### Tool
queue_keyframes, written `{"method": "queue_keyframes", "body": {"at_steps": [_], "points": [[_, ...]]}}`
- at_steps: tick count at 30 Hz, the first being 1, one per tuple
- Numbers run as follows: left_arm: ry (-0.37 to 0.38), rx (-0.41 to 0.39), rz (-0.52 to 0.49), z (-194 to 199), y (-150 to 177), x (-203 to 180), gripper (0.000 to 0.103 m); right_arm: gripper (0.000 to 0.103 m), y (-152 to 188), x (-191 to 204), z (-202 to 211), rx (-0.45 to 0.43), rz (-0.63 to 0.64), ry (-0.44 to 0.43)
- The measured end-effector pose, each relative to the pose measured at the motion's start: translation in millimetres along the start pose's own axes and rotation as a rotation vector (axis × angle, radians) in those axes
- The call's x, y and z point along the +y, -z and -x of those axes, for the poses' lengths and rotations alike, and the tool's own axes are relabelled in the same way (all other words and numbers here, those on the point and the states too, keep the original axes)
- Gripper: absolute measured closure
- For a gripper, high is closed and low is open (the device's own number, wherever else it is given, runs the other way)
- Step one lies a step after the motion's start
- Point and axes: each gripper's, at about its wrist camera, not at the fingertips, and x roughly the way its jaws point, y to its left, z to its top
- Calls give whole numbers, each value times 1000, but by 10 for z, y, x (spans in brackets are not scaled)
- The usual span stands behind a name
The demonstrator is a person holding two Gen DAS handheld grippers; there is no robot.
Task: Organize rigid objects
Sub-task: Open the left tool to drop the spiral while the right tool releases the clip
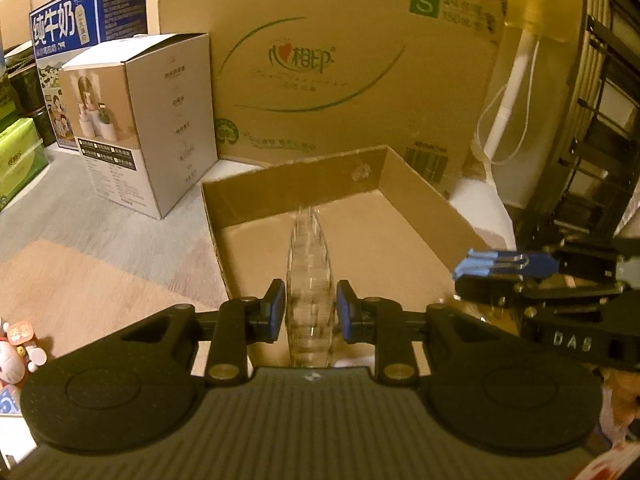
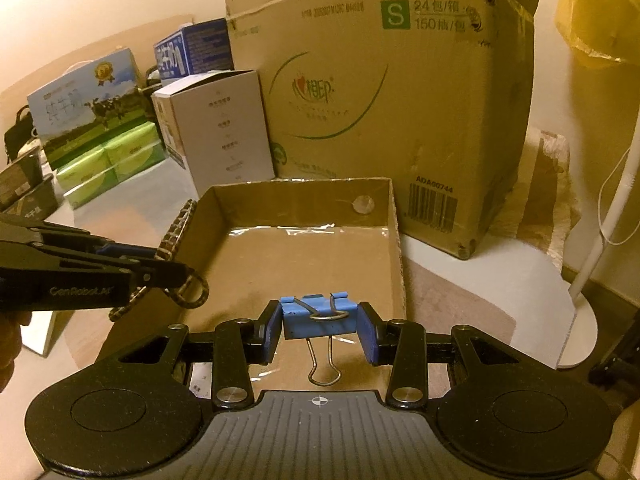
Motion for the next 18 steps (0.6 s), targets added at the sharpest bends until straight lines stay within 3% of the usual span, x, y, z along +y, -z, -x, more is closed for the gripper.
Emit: {"method": "queue_keyframes", "body": {"at_steps": [18], "points": [[-37, -43, 72, 435, 230, 226, 67, 62, 62, 45, 47, 10, -19, -5]]}}
